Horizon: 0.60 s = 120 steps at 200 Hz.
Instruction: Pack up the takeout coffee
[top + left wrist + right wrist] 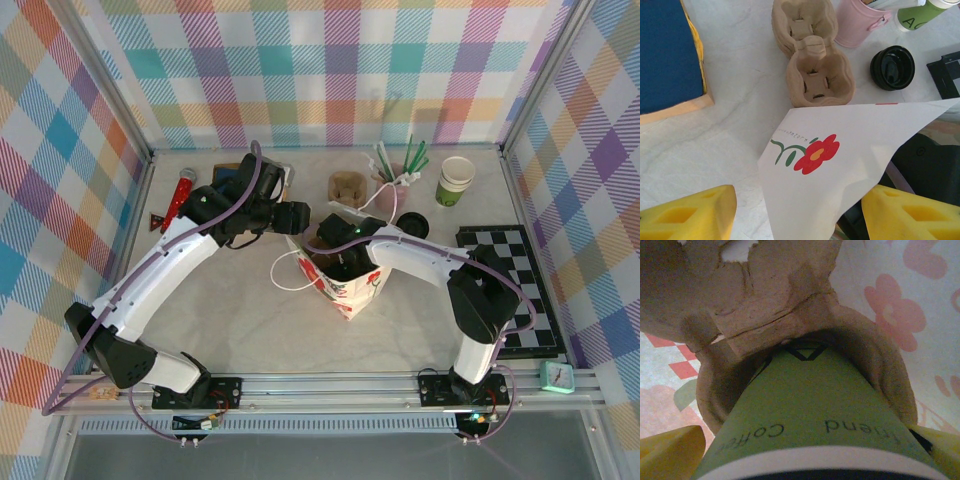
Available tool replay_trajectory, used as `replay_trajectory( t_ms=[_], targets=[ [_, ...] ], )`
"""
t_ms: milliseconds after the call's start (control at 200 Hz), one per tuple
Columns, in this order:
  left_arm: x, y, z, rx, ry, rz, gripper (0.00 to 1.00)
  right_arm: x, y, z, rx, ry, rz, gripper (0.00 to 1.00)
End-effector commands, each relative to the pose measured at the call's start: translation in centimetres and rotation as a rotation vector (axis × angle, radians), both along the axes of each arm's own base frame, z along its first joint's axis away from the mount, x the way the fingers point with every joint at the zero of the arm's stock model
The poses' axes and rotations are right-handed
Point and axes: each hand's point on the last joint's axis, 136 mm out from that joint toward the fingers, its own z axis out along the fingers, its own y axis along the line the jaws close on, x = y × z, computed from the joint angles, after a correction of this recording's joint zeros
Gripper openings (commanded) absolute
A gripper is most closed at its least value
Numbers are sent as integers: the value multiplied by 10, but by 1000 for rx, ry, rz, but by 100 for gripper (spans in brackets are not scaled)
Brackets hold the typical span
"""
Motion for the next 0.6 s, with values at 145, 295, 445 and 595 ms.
replay_trajectory(
  t_ms=[145, 295, 445, 595],
  targets=[
    [-10, -9, 24, -60, -44, -52, 68, 1, -11, 10, -37, -15, -10, 99],
    [-10, -9, 22, -58, -40, -52, 68, 1, -9, 17, -24, -15, -7, 99],
    [-11, -9, 20, -54, -36, -51, 68, 1, -6, 22, -17, -13, -1, 99],
    [-12, -8, 21, -58, -41, -52, 68, 1, -6, 26, -15, -13, 4, 99]
  ],
)
